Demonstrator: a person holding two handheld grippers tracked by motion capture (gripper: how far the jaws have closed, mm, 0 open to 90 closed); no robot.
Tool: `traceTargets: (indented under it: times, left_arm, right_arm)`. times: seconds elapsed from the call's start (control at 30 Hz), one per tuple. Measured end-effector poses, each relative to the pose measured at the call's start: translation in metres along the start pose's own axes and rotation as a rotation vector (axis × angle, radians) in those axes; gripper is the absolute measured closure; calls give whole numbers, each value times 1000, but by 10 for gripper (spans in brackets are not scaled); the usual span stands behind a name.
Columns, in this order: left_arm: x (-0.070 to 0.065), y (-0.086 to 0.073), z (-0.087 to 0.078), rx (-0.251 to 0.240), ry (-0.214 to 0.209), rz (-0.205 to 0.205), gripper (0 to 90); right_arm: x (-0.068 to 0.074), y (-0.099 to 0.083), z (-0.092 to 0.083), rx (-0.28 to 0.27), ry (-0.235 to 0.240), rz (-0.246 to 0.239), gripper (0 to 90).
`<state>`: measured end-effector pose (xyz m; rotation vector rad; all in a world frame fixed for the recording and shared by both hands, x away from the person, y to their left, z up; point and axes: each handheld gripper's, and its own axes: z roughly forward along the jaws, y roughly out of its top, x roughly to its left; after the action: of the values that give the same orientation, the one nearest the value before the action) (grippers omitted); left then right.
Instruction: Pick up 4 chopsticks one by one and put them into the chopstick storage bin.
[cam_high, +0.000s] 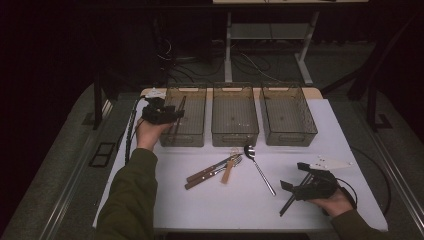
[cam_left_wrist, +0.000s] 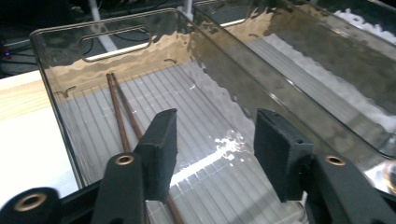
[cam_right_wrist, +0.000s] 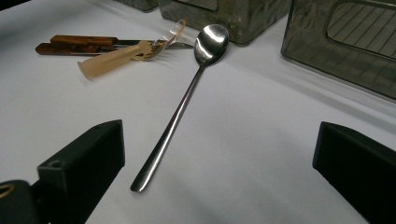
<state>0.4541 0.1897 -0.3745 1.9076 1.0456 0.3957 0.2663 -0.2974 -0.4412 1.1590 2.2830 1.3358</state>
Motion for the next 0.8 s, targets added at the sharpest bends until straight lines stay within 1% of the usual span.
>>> traceTargets:
  times: [0.1, 0.13, 0.2, 0.27, 0.3, 0.4, 0.57, 0.6, 0.67, 0.73, 0.8]
  left_arm:
    - [-3, -1, -5, 0, -23, 12, 436]
    - [-4, -1, -7, 0, -29, 22, 426]
    - [-8, -1, -11, -4, -40, 28, 404]
    - [-12, -2, -14, -4, -60, 34, 383]
    - [-14, -2, -15, -4, -67, 44, 371]
    - [-22, -4, -18, -5, -87, 64, 347]
    - [-34, -9, -22, -15, -120, 82, 308]
    - [-37, -10, -22, -13, -127, 92, 300]
    - [-43, -13, -23, -10, -136, 99, 279]
    - [-48, -17, -25, -15, -143, 110, 258]
    - [-53, -21, -26, -22, -155, 112, 244]
  right_arm:
    - [0, 0, 0, 3, 0, 2, 24]
    - [0, 0, 0, 3, 0, 2, 24]
    - [0, 0, 0, 3, -1, 3, 24]
    - [0, 0, 1, 2, -2, 0, 24]
    - [0, 0, 1, 2, -2, 1, 24]
    - [0, 0, 0, 4, -2, 2, 24]
    - [0, 0, 0, 4, -2, 4, 24]
    - [0, 0, 0, 4, -2, 4, 24]
    - [0, 0, 0, 3, -2, 2, 24]
    - [0, 0, 0, 1, -2, 0, 24]
    - [0, 0, 0, 3, -2, 3, 24]
